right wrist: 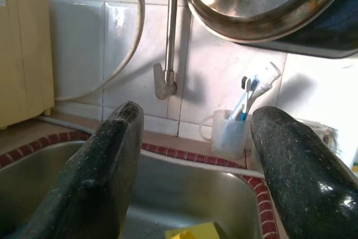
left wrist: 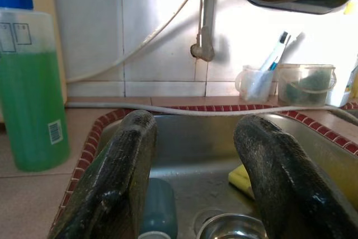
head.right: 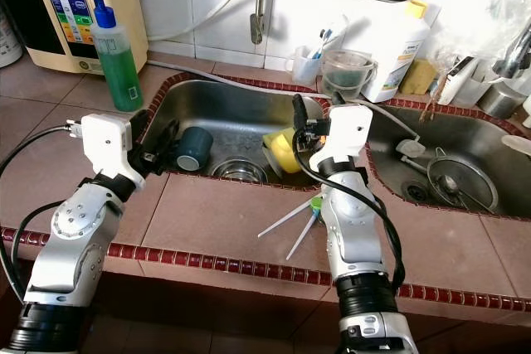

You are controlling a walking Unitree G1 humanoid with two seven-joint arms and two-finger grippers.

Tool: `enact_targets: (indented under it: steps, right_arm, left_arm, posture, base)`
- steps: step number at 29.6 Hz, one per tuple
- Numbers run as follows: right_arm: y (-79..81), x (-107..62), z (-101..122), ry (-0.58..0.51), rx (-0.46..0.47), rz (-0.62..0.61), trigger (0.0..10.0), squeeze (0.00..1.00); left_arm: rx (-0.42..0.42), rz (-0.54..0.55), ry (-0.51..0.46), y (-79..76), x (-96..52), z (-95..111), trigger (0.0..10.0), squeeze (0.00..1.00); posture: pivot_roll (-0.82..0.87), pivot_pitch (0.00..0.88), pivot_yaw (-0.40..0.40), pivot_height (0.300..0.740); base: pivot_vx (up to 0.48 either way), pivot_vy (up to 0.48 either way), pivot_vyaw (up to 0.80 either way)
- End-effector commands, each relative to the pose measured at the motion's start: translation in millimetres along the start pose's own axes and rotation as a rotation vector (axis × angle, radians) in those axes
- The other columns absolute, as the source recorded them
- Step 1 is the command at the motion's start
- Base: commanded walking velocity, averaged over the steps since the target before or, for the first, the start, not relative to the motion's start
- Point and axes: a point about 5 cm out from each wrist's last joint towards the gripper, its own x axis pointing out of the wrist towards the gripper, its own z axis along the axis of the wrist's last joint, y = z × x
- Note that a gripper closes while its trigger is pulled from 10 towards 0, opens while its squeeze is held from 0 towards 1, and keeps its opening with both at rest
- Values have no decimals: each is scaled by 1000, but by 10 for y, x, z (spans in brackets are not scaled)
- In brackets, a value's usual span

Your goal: Kitchen organization

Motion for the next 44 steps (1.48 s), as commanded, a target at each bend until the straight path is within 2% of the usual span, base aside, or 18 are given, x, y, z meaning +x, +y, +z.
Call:
enact_targets:
  steps: [1, 7, 41, 44]
  right_arm:
    - [0, -9, 24, -13, -4, -11, 10000, 0]
    - [35, -14, 12, -9, -4, -2, 10000, 0]
    - [-9, -37, 3, -1, -28, 3, 10000, 0]
    - [-10, -37, 1, 1, -30, 5, 10000, 0]
  left_arm:
    - [0, 6, -5, 6, -4, 2, 10000, 0]
    - [-7, 12, -4, 4, -14, 1, 10000, 0]
    - [-19, -15, 6, -58, -10, -33, 10000, 0]
    - [-18, -26, 8, -73, -15, -35, 10000, 0]
  posture:
    - [-30, 0, -58, 740]
    - [-27, 0, -60, 740]
    - [-37, 0, -71, 740]
    - [-37, 0, -71, 740]
  base:
    - [0, -262, 0]
    - [0, -268, 0]
    - [0, -322, 0]
    - [0, 0, 0]
